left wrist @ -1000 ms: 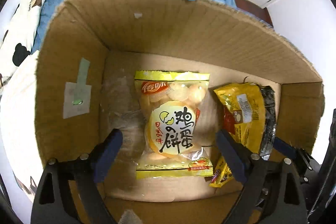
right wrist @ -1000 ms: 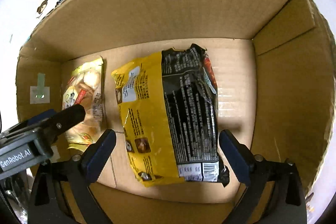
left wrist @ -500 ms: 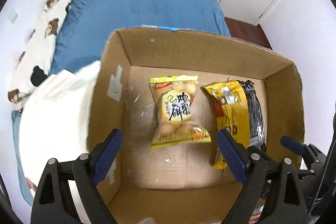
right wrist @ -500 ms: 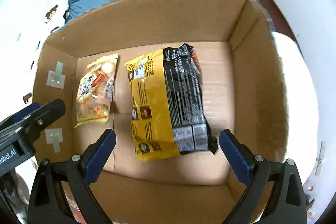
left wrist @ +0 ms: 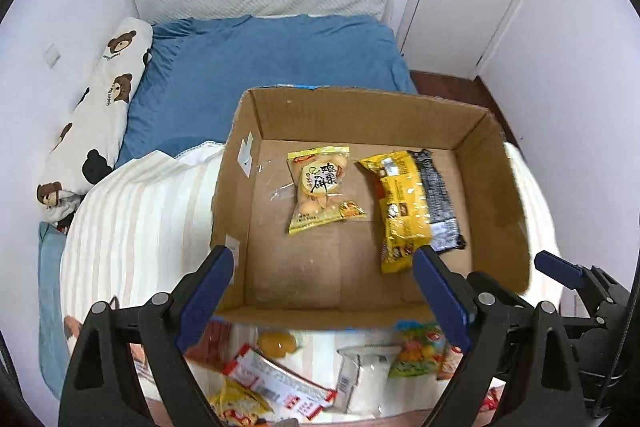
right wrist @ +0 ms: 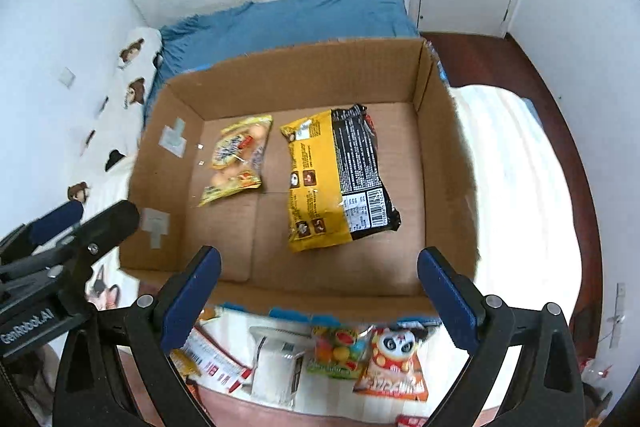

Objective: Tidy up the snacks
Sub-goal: 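Grasp the orange chip bag with left tool while right grasps oat cookie packet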

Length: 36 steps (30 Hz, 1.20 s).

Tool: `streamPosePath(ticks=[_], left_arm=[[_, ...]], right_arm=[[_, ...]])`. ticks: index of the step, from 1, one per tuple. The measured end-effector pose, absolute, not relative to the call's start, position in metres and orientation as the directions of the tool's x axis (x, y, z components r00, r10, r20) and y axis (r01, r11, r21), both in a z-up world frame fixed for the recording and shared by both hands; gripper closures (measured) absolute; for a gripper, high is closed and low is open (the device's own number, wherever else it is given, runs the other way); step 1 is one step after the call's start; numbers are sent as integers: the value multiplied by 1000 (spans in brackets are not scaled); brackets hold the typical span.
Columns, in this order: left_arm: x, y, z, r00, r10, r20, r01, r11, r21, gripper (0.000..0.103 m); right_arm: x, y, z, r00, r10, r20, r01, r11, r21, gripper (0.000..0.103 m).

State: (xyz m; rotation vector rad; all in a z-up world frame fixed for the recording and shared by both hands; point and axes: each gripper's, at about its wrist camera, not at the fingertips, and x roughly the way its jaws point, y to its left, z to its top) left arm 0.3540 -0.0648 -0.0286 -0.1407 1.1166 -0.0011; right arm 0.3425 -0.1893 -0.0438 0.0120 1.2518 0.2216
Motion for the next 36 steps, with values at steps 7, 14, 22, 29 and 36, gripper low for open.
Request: streamPosePath(ticks=[7,14,22,29,36], left_arm=[[291,-55,-7,496,-64,-866,-96,987,-128,11],[192,-31,-63,397,7,-918,-180,981,-70,11],[94,-5,-175,115,40,-993,-239,971,11,11],[69,12,-211,43,46,-998,-305,952,30,11],[104,18,-211,63,-1,-998,-339,941,-23,11]], right_arm=[[280,-198,-23,243,238,-940,-176,964,199,2],[159,-178,-96,-34,224,-974,-290,931,224,2],[35,-144,-209,-289,10,-957,-501,851,160,2],[15,-150,-237,-280,-17,-960,-501,856,131,37],[63,-191,-215,-223,173,-959,-188,958,216,45]])
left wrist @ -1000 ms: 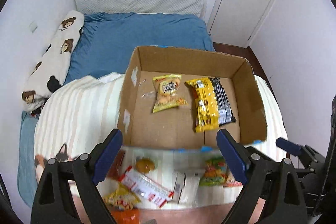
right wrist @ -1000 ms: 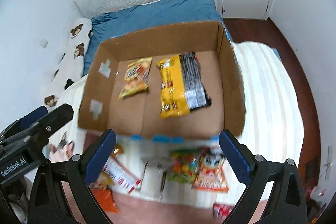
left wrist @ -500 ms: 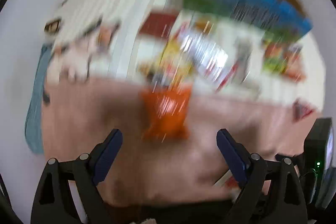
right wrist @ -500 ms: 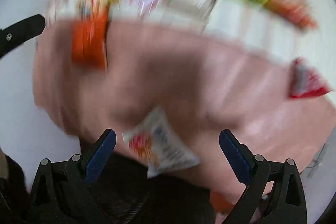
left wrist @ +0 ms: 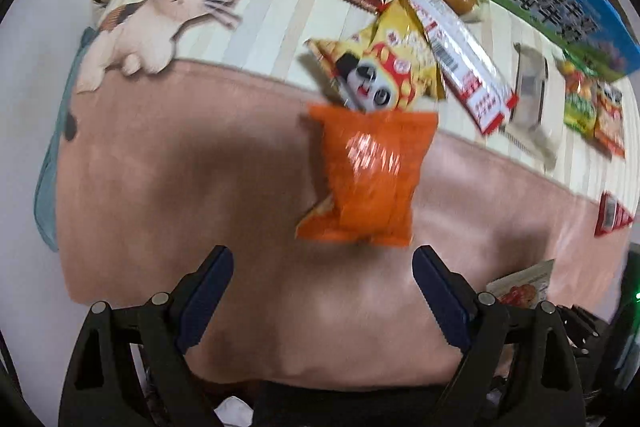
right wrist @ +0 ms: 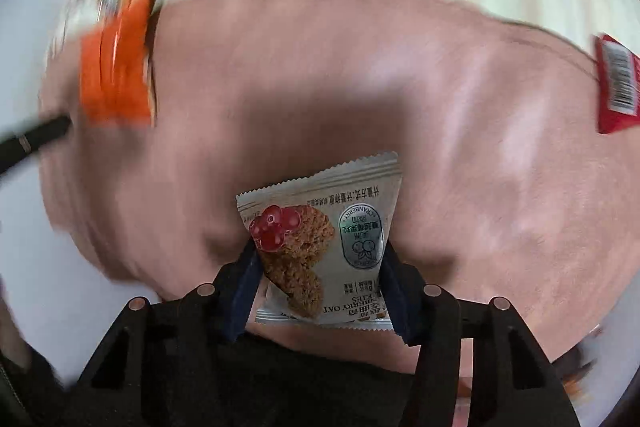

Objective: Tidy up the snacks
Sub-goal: 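Grasp the orange chip bag with left tool while right grasps oat cookie packet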

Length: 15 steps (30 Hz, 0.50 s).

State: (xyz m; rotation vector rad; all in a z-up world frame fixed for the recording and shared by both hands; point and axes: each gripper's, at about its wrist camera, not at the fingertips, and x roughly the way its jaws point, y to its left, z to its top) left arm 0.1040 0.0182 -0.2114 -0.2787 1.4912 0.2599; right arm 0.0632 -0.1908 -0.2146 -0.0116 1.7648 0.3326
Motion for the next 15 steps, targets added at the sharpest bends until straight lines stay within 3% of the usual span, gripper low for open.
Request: streamPosePath(ticks=[6,9,11,12,13,15], left_arm=[[139,12,-239,30,-31,-999,-332,943,-40,11],[146,6,-254,5,-54,-999,-318,947,-53,11],[144,1,-259,10,-65,-998,-315,947,-65,25],[143,0,-260,10,-62,-998,-311,949,-62,38],[141,-4,-261,2,-52,-999,-309,950,-50,46],[133,-8,-260,17,-55,-998,-305,951,-58,47]], right_arm=[[102,-222,-209,-159,303,-940,59,953,297,42],[105,-229,-214,-188,323,-928,102,946,309,27],[104,-233,-214,-194,320,-927,101,947,306,25],[101,-235,-216,-197,316,-928,97,948,302,25],[99,-237,-217,-199,313,-929,96,949,299,25],[97,-240,-227,-199,313,-929,105,949,297,25]])
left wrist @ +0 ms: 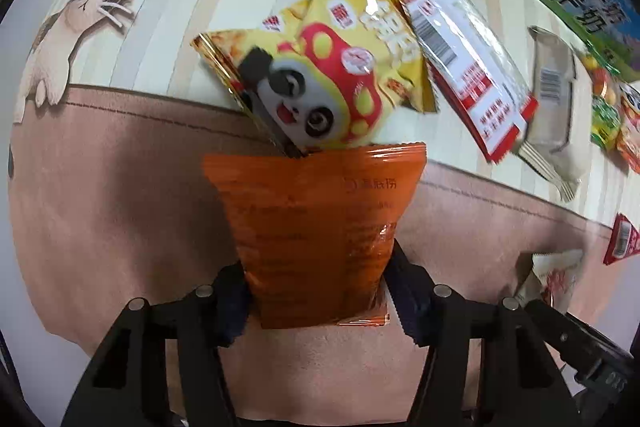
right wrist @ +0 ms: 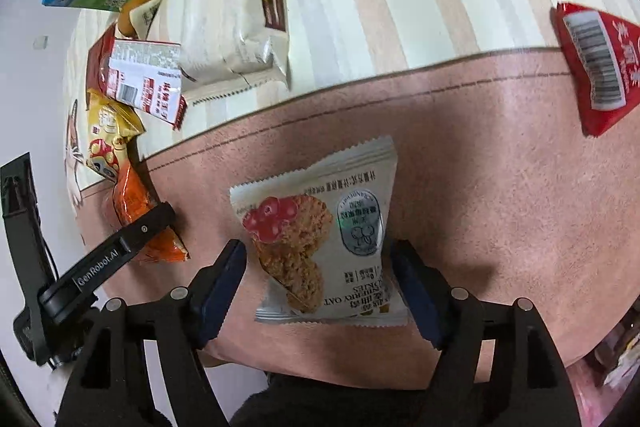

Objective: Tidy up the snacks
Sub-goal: 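Grasp the orange chip bag with left tool while right grasps oat cookie packet, then lower both packets into the box front and open both tools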

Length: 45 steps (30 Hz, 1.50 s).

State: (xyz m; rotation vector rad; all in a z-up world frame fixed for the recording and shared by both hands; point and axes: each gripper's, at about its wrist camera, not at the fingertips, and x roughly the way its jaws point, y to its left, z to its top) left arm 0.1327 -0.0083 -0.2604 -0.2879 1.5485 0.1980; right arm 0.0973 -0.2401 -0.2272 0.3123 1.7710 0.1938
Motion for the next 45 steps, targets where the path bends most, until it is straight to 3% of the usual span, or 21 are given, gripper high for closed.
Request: streamPosePath(ticks=[4,8,17,25,30,36,45], left_arm=[[117,-10,-259,17,-67,-998,-318,945,-69,53],[102,-29,-257,16,-53,-998,-304,951,-55,56],[102,-88,-236,38,-98,-994,-264,959,-105,59],[126,-123,-151,176,-201,-964,-215,948,-237,59],[186,-110,-93,262,-241,-934,-162,943,-289,59],[262,-87,-40,295,-228,-928,-107,957,-269,59],[394,-53,-72,145,-199,-969,-147,964,-220,59]], right_arm=[[85,-243,-234,-178,278,-944,75,960,268,26],[81,-229,-233,-133,201,-971,-5,979,203,49],[78,-226,-211,-98,253,-963,-17,967,256,52],[111,-249,-143,-11,375,-927,-4,927,375,52],[156,-258,-82,80,426,-901,-37,905,424,52],[229,-232,-38,163,453,-876,-100,891,442,52],[340,-190,-47,155,432,-888,-137,900,414,52]])
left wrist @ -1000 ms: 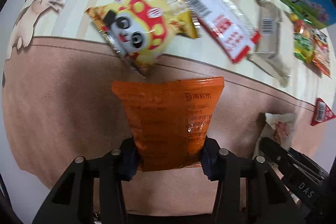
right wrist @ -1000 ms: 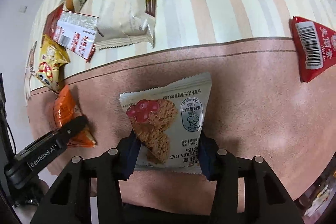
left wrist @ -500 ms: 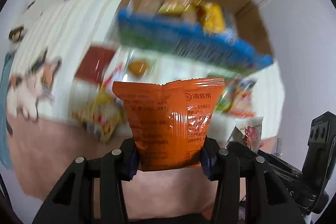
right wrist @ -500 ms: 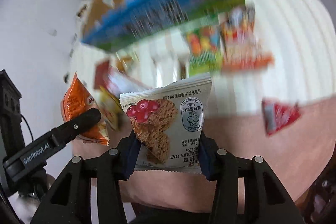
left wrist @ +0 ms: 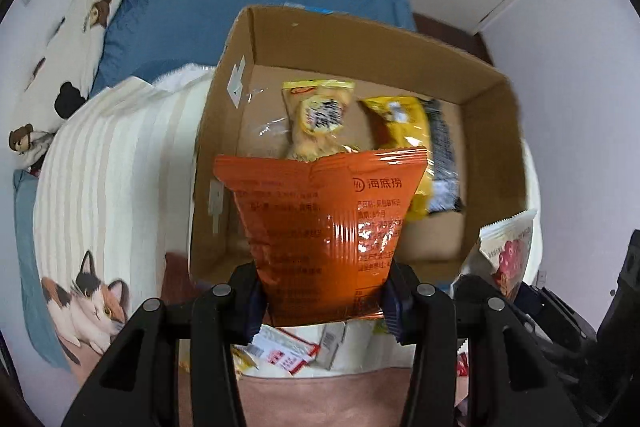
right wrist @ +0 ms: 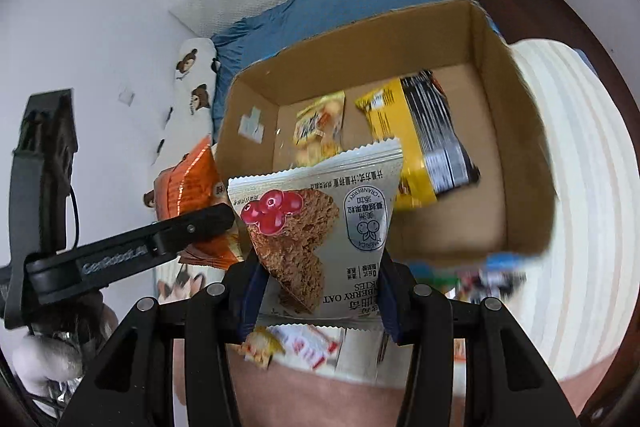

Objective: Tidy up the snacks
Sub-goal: 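Lower both packets into the box front and open both tools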

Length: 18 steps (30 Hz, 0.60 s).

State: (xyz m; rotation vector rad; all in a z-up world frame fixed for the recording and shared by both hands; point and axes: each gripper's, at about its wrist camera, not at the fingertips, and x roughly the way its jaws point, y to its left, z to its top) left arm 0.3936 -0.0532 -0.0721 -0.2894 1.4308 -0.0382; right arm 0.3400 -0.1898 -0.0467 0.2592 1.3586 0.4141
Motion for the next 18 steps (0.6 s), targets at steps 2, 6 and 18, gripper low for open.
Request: streamPosePath(ticks=[2,6,18], left_arm=[[413,-49,-89,87,-190,-978,-156,967,-202,59],[434,-46,-126,-28,-178,-984,-165,971,-171,59],[440,-46,-175,-137,-158,-978,-154,979,-137,58]], right_arm=[[358,-179,-62,123,417,-900,-138,906,401,52],[378,-159,-99,45,400,-915,-138,910,391,52],[389,-130,-160,-62,361,-931,-143,919,366,51]])
